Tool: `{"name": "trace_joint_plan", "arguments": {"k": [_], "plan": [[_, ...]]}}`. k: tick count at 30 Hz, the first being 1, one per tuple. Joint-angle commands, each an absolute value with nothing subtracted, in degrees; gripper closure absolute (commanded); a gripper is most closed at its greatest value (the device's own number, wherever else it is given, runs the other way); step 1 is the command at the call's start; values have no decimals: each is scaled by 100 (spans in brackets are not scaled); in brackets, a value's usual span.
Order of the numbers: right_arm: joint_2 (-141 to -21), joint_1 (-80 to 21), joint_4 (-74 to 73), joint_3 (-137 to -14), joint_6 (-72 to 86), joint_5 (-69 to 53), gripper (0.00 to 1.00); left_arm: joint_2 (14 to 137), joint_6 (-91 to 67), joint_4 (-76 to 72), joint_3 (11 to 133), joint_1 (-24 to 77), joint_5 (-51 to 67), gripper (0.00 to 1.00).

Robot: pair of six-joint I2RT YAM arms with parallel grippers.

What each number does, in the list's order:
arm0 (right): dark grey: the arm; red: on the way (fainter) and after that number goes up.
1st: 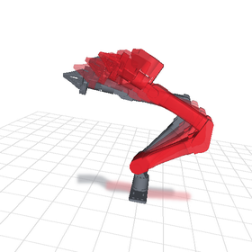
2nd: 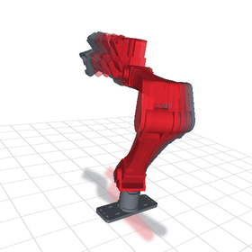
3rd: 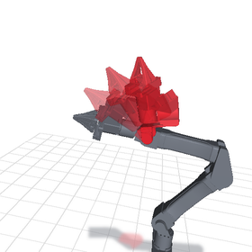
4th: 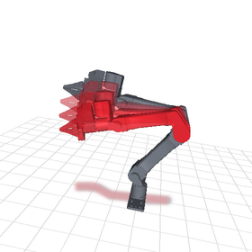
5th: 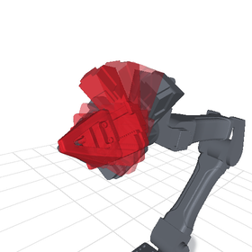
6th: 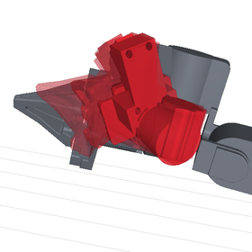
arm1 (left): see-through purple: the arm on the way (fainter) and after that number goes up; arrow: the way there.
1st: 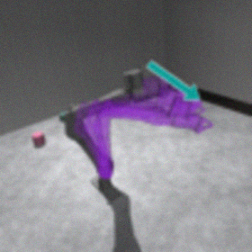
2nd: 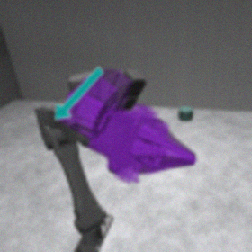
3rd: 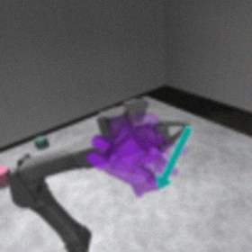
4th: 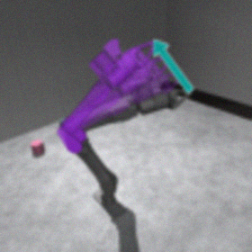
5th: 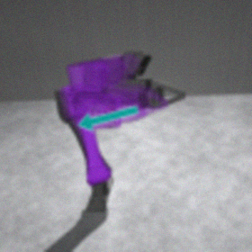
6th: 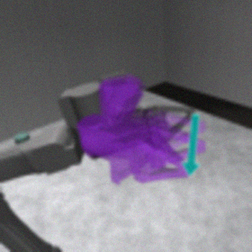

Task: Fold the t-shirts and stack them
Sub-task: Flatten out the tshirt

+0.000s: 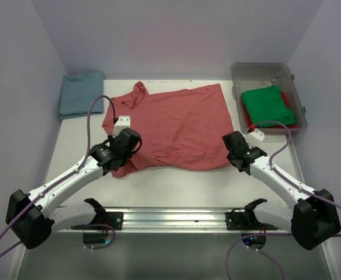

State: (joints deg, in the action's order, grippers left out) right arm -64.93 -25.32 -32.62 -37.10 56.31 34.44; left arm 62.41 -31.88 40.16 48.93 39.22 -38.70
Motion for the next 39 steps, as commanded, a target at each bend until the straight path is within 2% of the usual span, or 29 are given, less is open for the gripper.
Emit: {"name": "trace_joint_plan", "arguments": {"k": [1, 9, 20, 35, 36, 37, 39], "plan": [[-6530, -2435, -3358, -4209, 5204, 4140, 100, 6494, -3226, 3332, 4737, 3736, -3324, 100], [-7803, -1829, -2805, -5053, 4623, 3850, 100, 7075, -3173, 3199, 5115, 3358, -3199, 100], [-9587, -1477, -2452, -6344, 3991, 3621, 100, 7014, -3015, 3358, 5282, 2892, -3542, 100], [-10248, -1415, -2575, -7286, 3586, 3542, 100, 6864, -2892, 3340, 5212, 2646, -3366, 100], [-10265, -1415, -2654, -7304, 3612, 3533, 92, 6856, -2892, 3331, 5195, 2646, -3349, 100], [-10283, -1406, -2689, -7295, 3630, 3464, 75, 6847, -2892, 3322, 5160, 2646, -3314, 100], [-10275, -1406, -2716, -7251, 3621, 3375, 61, 6820, -2892, 3296, 5107, 2646, -3278, 100]]}}
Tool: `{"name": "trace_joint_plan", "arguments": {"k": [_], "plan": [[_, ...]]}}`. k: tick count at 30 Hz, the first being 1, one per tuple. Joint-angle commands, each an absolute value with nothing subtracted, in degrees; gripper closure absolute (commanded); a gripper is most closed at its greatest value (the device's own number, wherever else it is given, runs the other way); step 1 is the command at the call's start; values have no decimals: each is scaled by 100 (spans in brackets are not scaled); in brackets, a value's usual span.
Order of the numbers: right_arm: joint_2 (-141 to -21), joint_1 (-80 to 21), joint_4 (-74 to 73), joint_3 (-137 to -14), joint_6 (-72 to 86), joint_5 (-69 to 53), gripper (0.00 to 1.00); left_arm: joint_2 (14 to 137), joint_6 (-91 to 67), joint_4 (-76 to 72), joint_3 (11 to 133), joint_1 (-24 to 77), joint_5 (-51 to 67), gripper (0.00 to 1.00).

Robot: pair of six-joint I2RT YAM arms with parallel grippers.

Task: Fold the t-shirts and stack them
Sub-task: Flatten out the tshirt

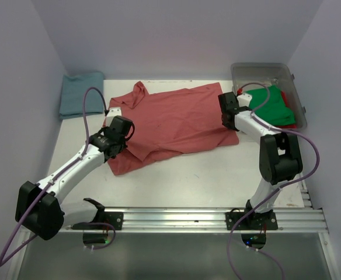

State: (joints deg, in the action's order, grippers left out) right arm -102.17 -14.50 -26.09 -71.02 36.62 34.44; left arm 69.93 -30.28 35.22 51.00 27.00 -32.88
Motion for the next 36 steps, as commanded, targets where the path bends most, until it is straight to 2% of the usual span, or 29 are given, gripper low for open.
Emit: {"name": "trace_joint_plan", "arguments": {"k": [1, 4, 6, 14, 26, 36], "plan": [[-10248, -1406, -2690, -7207, 3621, 3358, 59, 6812, -2892, 3270, 5098, 2646, -3235, 100], [-10047, -1406, -2567, -6988, 3630, 3322, 55, 6803, -2883, 3252, 5080, 2646, -3191, 100], [-9906, -1406, -2470, -6821, 3630, 3322, 57, 6785, -2874, 3235, 5080, 2646, -3182, 100], [-10327, -1406, -2382, -6917, 3674, 3357, 76, 6847, -2839, 3138, 5071, 2646, -3050, 100], [-11047, -1406, -2171, -7163, 3709, 3349, 76, 6812, -2821, 3173, 5045, 2646, -3094, 100], [-10539, -1406, -2039, -6847, 3656, 3357, 73, 6812, -2821, 3164, 5036, 2646, -3050, 100]]}}
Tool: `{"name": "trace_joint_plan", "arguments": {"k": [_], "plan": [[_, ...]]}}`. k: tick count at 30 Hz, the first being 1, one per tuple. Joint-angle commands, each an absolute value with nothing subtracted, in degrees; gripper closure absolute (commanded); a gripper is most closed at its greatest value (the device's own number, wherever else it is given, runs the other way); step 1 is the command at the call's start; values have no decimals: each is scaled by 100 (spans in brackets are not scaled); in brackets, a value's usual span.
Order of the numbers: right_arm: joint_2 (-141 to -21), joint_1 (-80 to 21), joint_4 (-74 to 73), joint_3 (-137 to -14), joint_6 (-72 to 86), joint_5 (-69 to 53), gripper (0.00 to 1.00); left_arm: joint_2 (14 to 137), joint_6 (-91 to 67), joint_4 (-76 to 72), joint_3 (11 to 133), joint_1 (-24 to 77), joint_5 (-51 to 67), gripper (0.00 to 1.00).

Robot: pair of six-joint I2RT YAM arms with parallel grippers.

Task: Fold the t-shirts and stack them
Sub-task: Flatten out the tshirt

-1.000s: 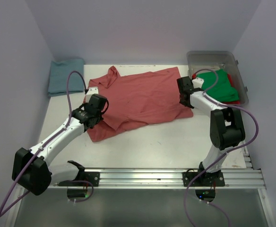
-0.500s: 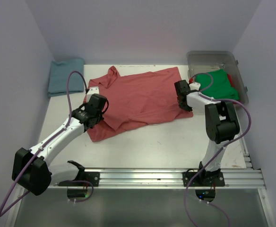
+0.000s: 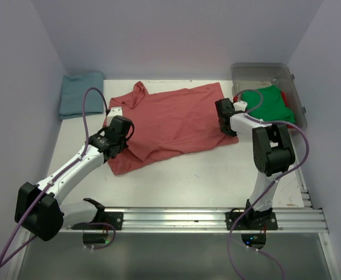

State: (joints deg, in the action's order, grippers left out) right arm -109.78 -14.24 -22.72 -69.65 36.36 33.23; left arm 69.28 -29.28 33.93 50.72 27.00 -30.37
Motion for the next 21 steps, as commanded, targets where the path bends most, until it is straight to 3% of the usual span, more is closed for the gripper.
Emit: {"name": "trace_joint_plan", "arguments": {"k": [1, 21], "plan": [[-10529, -1406, -2039, -6838, 3648, 3375, 73, 6812, -2813, 3155, 5036, 2646, -3032, 100], [-11346, -1389, -2145, -7321, 3718, 3243, 77, 6750, -2812, 3190, 5001, 2646, -3023, 100]]}}
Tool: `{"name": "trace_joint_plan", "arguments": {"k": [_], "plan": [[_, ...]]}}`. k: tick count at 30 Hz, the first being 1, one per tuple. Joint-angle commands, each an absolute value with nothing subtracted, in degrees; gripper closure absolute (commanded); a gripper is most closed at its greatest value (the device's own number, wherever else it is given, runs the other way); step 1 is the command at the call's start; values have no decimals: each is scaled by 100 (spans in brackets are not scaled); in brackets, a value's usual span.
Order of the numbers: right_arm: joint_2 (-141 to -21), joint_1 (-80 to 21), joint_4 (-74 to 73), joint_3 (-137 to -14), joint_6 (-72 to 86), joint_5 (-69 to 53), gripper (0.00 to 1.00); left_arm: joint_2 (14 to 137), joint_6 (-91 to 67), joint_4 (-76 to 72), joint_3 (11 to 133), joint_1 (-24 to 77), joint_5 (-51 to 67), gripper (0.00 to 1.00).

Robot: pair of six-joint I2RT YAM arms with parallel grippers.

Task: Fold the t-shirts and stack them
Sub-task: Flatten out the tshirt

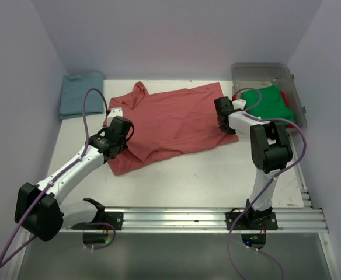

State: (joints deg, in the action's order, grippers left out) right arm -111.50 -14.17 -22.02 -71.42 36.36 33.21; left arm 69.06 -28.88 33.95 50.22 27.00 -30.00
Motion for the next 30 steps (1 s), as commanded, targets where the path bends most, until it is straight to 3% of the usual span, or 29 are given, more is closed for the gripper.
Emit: {"name": "trace_joint_plan", "arguments": {"k": [1, 2, 3, 5, 9, 19, 30], "plan": [[-11364, -1389, -2145, -7321, 3726, 3226, 79, 6750, -2812, 3182, 5001, 2646, -3015, 100], [-11373, -1389, -2145, -7313, 3727, 3217, 82, 6750, -2804, 3190, 4992, 2646, -3015, 100], [-11364, -1380, -2145, -7313, 3727, 3199, 94, 6750, -2812, 3190, 4992, 2646, -3015, 100], [-11312, -1389, -2101, -7234, 3718, 3182, 100, 6741, -2812, 3190, 4992, 2646, -3015, 100], [-10926, -1389, -2083, -6962, 3683, 3164, 100, 6715, -2812, 3199, 5001, 2646, -3006, 100], [-8501, -1459, -2302, -5749, 3735, 2857, 100, 6504, -2830, 3287, 5063, 2646, -2936, 100], [-7499, -1468, -2874, -5959, 3411, 2804, 100, 6311, -2804, 3515, 5308, 2646, -3058, 100]]}}
